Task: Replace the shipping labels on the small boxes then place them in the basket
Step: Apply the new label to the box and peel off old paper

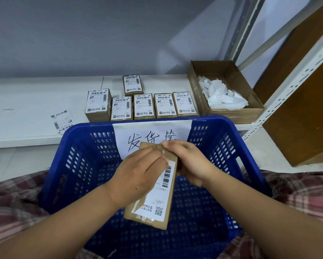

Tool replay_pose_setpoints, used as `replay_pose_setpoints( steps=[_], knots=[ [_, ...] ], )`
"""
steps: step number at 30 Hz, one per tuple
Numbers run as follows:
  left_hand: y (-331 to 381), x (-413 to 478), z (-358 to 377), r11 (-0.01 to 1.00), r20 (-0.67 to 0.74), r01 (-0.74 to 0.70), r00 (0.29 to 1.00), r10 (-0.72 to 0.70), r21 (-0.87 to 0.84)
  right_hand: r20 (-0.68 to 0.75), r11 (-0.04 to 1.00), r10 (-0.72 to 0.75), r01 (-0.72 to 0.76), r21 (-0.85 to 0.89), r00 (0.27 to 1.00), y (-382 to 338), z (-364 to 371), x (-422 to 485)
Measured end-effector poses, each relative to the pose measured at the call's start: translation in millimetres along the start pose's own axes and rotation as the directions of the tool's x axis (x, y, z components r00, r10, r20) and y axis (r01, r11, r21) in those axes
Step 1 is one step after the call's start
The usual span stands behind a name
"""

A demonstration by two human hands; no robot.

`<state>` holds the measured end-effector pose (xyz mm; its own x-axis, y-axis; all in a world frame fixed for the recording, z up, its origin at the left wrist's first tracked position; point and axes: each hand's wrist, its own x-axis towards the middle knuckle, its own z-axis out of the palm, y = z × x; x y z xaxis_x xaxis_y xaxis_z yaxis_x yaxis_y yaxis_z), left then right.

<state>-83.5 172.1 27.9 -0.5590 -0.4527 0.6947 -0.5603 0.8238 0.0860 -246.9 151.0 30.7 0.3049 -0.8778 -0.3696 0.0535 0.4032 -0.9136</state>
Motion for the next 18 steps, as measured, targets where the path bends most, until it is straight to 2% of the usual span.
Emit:
replay_pose_setpoints(
  steps=[8, 12, 14, 18],
  knots=[
    [3.7, 0.1, -2.8, 0.996, 0.028, 0.053, 0.998, -0.051, -0.069, 0.059, 0.998, 0.003, -0.007, 0.062, 0.998, -3.6, -3.8, -1.8],
    [7.0, -1.7, -4.4, 0.959, 0.135, 0.234, 0.968, -0.214, -0.162, 0.057, 0.997, 0.017, -0.021, 0.075, 0.998, -1.6, -4.6, -0.9],
    [8.6, -1.5, -5.3, 0.947, 0.122, 0.223, 0.972, -0.199, -0.230, 0.057, 0.997, 0.024, -0.028, 0.071, 0.998, -1.1, -4.8, -0.1],
    [13.2, -0.6, -8.0, 0.851, 0.144, 0.368, 0.930, -0.339, -0.374, 0.081, 0.998, 0.024, -0.029, 0.057, 0.996, -2.5, -5.8, -0.2]
  ],
)
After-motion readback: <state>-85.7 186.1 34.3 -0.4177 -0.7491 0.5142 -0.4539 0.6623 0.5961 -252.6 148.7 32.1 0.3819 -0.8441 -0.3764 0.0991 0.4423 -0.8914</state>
